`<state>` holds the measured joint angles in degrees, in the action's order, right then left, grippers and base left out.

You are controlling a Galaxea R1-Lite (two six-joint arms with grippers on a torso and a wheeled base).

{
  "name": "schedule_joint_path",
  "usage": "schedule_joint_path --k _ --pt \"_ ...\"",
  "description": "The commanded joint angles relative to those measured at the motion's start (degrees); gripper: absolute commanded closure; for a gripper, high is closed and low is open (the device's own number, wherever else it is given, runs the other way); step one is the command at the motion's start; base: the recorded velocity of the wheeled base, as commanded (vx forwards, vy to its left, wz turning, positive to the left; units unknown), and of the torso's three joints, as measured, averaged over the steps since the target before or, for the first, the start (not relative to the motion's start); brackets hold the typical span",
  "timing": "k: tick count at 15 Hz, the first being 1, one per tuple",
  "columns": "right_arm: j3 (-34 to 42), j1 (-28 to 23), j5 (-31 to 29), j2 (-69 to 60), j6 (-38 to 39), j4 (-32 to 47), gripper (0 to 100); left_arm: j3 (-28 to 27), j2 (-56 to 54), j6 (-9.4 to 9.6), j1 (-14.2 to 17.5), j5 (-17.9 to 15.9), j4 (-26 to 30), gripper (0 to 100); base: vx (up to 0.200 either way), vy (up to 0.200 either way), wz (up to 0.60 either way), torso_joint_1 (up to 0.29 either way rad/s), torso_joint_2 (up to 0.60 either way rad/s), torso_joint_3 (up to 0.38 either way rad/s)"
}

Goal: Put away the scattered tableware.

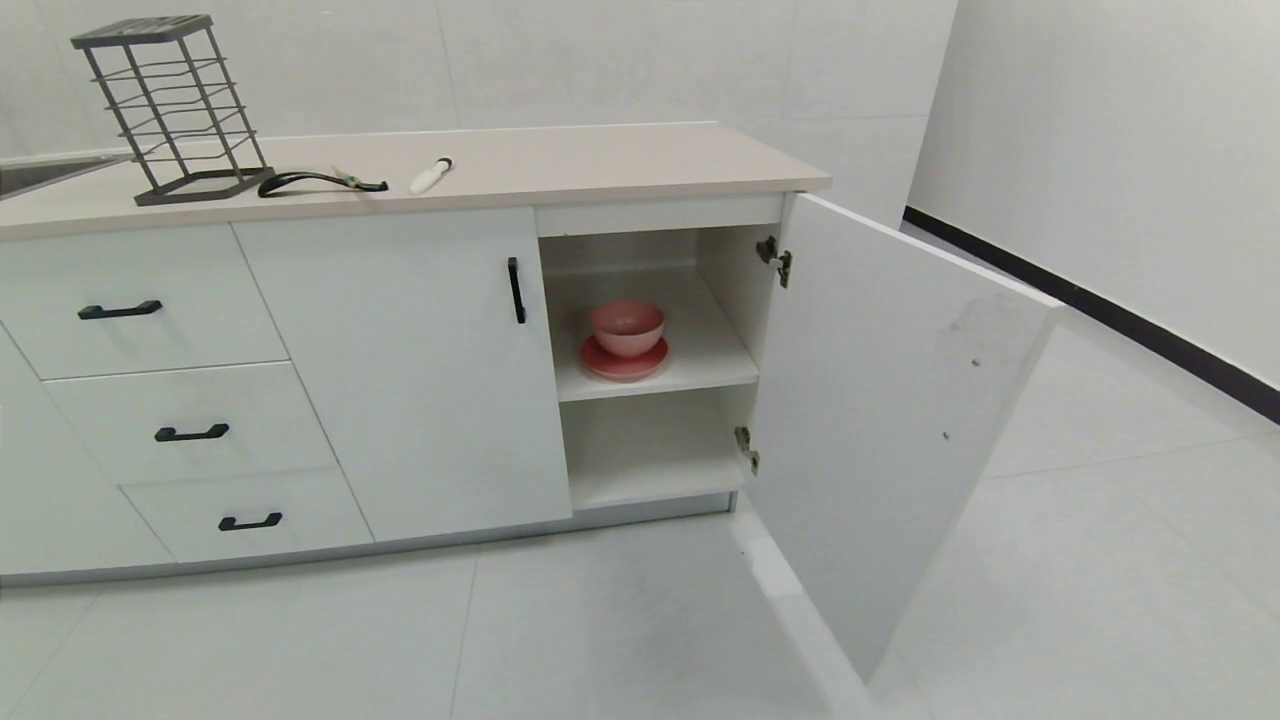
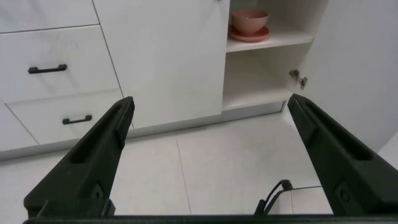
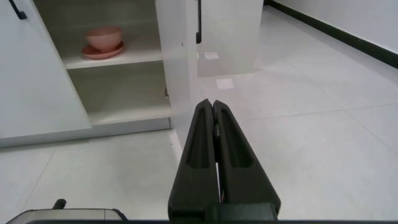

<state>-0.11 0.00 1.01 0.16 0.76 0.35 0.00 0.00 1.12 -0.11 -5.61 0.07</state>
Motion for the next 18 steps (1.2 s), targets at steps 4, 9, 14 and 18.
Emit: schedule_joint_path --k 4,9,14,18 --pt "-2.61 -0.26 -0.22 0.11 0.12 -7.03 100 0.00 0.00 0.02 -0.07 0.07 0.01 0 0.000 0.000 0.00 0.000 0.00 0.000" --pt "-8.06 -0.53 0.13 2.13 -0.58 0.35 100 0.00 0.00 0.02 -0.07 0.25 0.01 0 0.000 0.000 0.00 0.000 0.00 0.000" --pt "-14.39 0.26 5.84 8.89 -4.62 1.14 100 0.00 0.00 0.02 -0.07 0.25 0.01 0 0.000 0.000 0.00 0.000 0.00 0.000" --pt "-19.49 4.13 6.72 24.71 -7.26 -7.30 100 0.00 0.00 0.11 -0.07 0.33 0.01 0 0.000 0.000 0.00 0.000 0.00 0.000"
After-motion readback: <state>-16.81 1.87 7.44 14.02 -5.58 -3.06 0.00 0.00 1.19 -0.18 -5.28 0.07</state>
